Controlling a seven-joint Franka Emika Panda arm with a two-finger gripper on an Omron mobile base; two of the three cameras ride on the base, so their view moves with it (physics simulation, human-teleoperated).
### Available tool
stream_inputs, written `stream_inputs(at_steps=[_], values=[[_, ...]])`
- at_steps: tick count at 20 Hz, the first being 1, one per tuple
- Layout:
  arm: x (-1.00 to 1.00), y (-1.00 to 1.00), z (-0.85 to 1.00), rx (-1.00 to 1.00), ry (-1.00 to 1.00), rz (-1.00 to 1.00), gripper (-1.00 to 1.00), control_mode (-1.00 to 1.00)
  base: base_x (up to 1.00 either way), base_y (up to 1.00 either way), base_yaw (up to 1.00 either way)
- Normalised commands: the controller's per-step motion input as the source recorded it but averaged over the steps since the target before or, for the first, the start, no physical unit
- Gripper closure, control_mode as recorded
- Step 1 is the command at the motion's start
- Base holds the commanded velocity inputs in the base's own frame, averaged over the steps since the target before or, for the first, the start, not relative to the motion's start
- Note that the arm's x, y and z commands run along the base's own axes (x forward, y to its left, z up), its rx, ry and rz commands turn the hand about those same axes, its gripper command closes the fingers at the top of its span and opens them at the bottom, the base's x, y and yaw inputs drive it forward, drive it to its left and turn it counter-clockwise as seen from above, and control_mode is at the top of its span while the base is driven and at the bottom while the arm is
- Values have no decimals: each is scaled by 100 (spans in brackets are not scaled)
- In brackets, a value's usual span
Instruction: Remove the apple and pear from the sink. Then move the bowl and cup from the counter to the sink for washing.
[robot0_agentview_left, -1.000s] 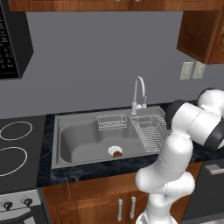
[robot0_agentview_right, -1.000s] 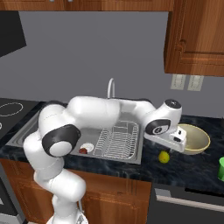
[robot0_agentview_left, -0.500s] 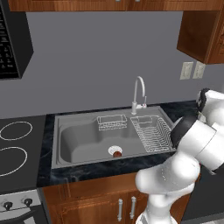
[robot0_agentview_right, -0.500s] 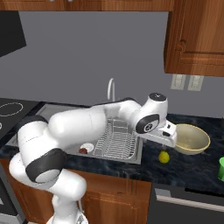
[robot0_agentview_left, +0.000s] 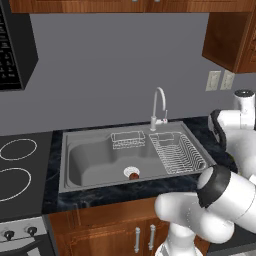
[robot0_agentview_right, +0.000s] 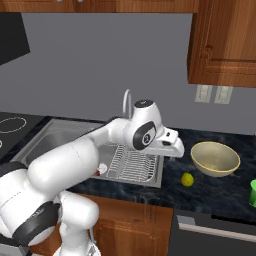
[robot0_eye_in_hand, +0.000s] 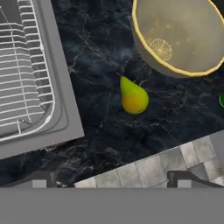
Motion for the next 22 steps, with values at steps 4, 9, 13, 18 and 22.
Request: stream_inputs(at_steps=[4, 9, 13, 18, 22], values=[[-13, 51, 12, -15, 7, 4, -100, -100, 0, 0, 0], [-11, 46, 11, -4, 15, 5, -100, -100, 0, 0, 0], [-7, 42, 22, 0, 24, 7, -100, -100, 0, 0, 0], [-9, 42, 26, 0, 21, 10, -100, -100, 0, 0, 0], [-15, 42, 21, 4, 11, 14, -100, -100, 0, 0, 0]])
